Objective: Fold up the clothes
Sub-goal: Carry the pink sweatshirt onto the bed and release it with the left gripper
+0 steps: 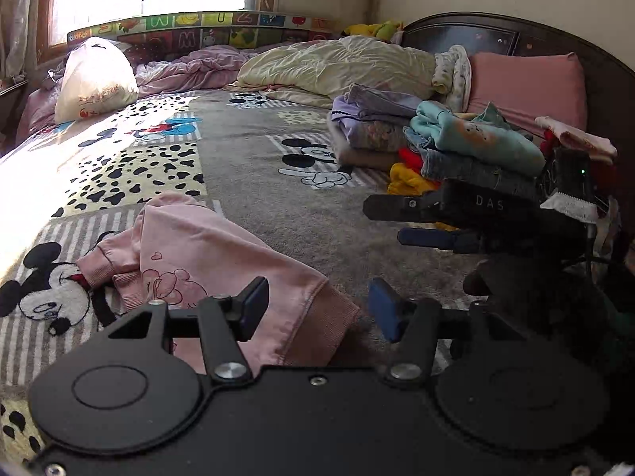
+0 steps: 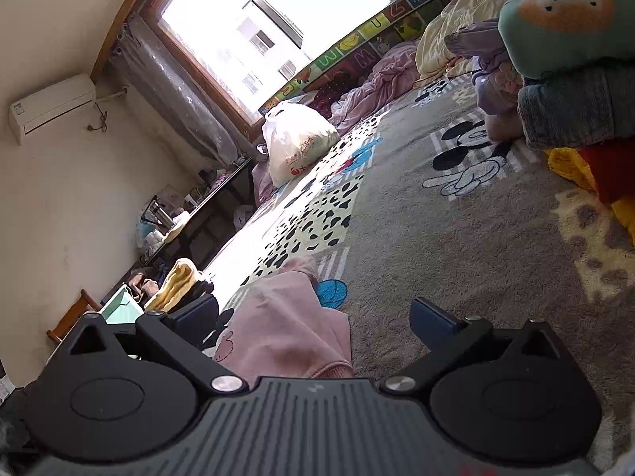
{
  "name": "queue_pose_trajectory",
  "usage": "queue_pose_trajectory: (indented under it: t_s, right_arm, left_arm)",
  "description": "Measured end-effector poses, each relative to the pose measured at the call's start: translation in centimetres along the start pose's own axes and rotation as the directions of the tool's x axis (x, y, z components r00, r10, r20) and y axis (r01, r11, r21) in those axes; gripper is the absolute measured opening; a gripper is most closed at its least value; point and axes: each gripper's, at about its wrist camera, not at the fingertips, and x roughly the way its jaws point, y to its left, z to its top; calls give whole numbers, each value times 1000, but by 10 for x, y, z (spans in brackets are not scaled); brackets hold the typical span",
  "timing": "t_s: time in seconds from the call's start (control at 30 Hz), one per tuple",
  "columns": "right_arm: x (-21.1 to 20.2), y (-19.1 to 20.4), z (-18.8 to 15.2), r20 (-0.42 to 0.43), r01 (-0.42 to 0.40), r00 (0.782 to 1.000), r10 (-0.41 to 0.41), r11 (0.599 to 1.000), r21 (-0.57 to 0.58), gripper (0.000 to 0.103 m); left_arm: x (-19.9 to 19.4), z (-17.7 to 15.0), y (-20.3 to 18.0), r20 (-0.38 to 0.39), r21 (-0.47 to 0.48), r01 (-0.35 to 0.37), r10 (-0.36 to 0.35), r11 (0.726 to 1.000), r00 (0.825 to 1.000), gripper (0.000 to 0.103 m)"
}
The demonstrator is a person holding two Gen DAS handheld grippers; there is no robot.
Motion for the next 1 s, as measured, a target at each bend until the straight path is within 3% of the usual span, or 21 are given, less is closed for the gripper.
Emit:
queue_pose_trajectory:
  t_s: [0.07,0.17,0.27,0.5,0.73,1.0]
  right_arm:
    - [4,2,-3,-15,-2,1000,2,1000,-5,101]
    - [11,2,-6,-36,3,999,-3,1000,-3,101]
    - [16,6,-11,-50,25,998,-26,999,-24,101]
    - [23,20,-28,-81,99,991,-108,988,-115,102]
    - [26,26,-32,-96,101,989,-115,985,-140,103]
    - [39,31,-26,-122,54,990,-75,985,-164,103]
  left_arm:
    - [-4,4,-1,-36,-7,-81,80,997,996,67]
    - [-6,7,-7,-97,46,-227,231,973,968,70]
    - [-14,5,-9,-105,77,-299,306,951,946,76]
    - [-29,3,-14,-107,116,-378,390,919,915,79]
    - [-23,8,-13,-111,150,-431,449,890,887,83]
    - [12,2,9,-149,100,-439,450,893,881,84]
